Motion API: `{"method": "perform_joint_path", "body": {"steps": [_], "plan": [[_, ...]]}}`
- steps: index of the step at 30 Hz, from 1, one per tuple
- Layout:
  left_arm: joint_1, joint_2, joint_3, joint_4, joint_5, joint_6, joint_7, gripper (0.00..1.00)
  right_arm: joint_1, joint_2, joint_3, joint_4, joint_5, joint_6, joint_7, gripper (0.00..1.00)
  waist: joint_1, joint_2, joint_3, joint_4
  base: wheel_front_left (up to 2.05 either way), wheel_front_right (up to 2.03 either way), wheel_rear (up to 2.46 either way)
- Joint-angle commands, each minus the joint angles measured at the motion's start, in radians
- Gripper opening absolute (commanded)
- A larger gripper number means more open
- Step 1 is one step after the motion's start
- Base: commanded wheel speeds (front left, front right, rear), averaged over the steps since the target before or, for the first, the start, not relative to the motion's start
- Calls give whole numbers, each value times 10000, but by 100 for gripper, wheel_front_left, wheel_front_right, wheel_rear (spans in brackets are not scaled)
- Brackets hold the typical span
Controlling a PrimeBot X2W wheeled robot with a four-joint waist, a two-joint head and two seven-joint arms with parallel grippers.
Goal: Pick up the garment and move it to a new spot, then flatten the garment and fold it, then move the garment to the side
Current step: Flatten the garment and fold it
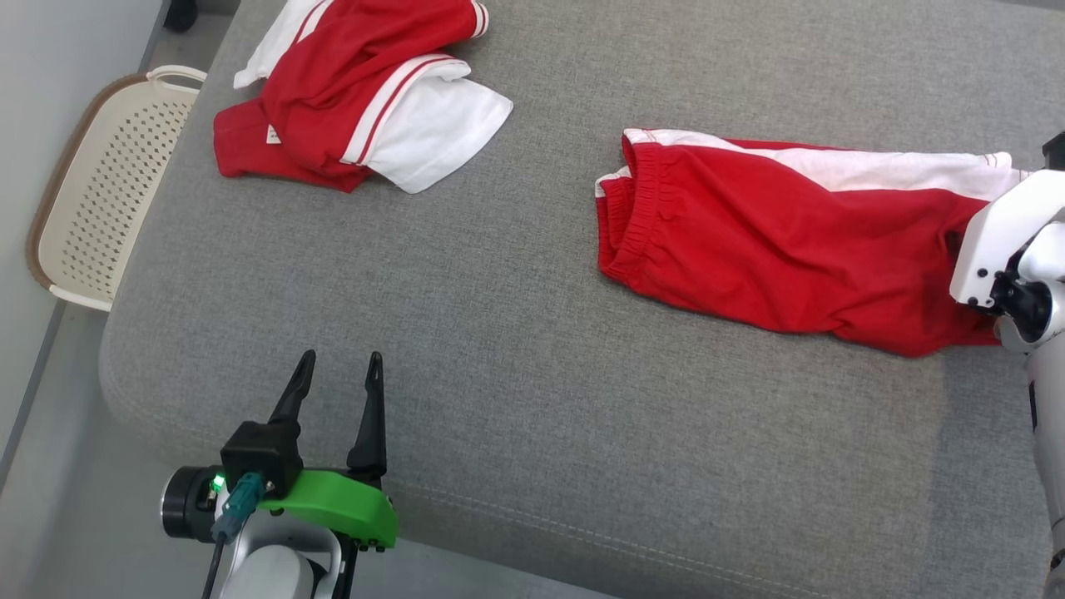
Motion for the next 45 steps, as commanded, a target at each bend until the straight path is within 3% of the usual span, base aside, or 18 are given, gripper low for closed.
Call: {"method": "perform_joint_path", "body": {"steps": [1,8,22,35,45], "plan": [[-10,-12,-13,53,-61,-38,-51,100,356,175,166,304,100,77,232,2,-1,0,-84,6,0,0,0],[80,-5,-61,149,-102,-42,-76,100,291,-242,223,197,-146,37,63,0,-1,0,-278,-49,0,0,0],[352,92,-189,264,-206,43,-68,100,396,-1434,593,-607,-383,38,765,0,-1,0,-917,-159,0,0,0],[340,78,-317,254,-318,54,-54,100,126,-653,2874,-1746,380,40,1140,0,-1,0,-1270,47,0,0,0],[320,-148,-581,456,-356,-54,-100,100,-796,-3,4080,-741,751,40,922,0,-1,0,-1336,816,0,0,0]]}}
